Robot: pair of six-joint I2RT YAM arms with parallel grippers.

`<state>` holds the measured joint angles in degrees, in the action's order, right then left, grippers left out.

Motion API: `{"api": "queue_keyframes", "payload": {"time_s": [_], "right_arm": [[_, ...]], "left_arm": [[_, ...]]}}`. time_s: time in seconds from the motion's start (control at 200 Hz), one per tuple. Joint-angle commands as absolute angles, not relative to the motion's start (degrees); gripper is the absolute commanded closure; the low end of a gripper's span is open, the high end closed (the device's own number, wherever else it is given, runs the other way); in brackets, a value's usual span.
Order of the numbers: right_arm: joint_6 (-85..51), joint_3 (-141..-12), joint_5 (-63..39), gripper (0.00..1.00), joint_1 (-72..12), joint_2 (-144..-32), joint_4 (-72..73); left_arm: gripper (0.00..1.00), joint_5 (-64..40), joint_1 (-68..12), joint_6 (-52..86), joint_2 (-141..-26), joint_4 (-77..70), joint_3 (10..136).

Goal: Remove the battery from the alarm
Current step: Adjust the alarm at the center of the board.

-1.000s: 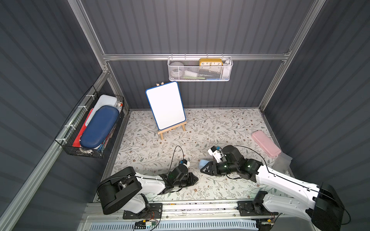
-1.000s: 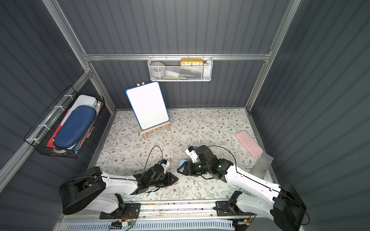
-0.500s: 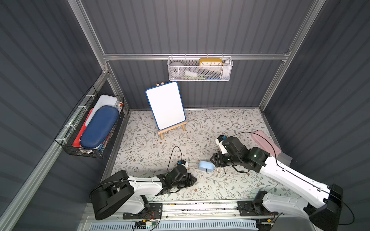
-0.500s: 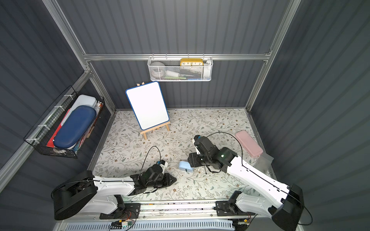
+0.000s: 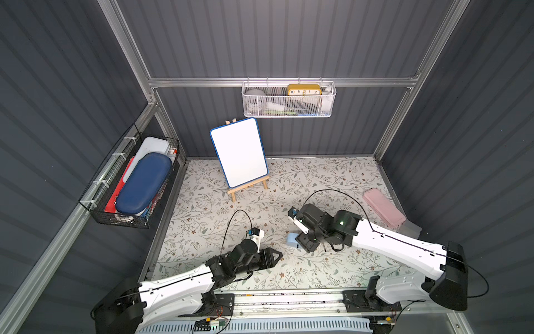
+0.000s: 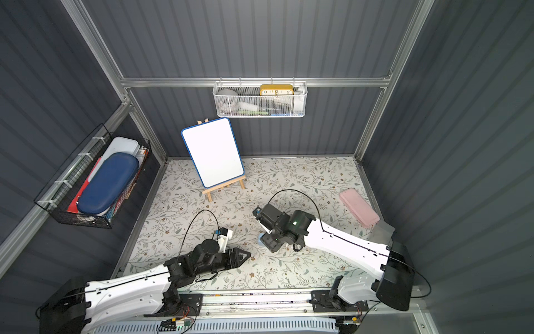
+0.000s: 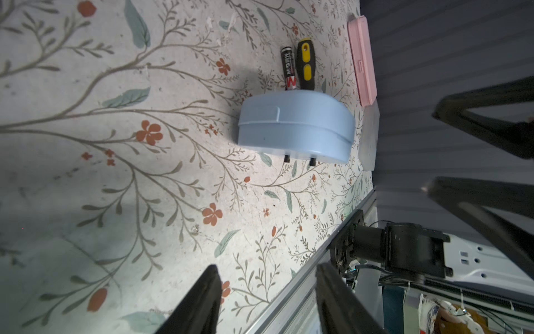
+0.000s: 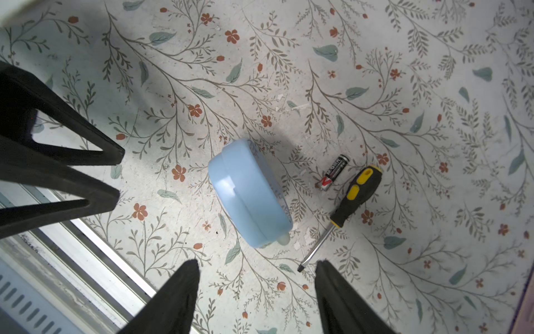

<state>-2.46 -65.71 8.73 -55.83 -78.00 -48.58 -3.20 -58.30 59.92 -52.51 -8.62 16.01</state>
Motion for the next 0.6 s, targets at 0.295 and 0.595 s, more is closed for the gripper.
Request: {"api": "queue_keyframes", "payload": {"time_s": [0.295, 0.595], "right_arm": [[8.14, -77.9, 5.99, 0.31, -57.04, -93.1, -58.42], [8.67, -77.16, 11.62, 0.29, -56.16, -95.7, -56.1]], "left_arm": [[0.24, -1.93, -57.74, 50.38, -44.51, 0.51, 19.66], [0.16, -1.23, -57.57, 49.81, -38.23, 3.63, 19.25]]}}
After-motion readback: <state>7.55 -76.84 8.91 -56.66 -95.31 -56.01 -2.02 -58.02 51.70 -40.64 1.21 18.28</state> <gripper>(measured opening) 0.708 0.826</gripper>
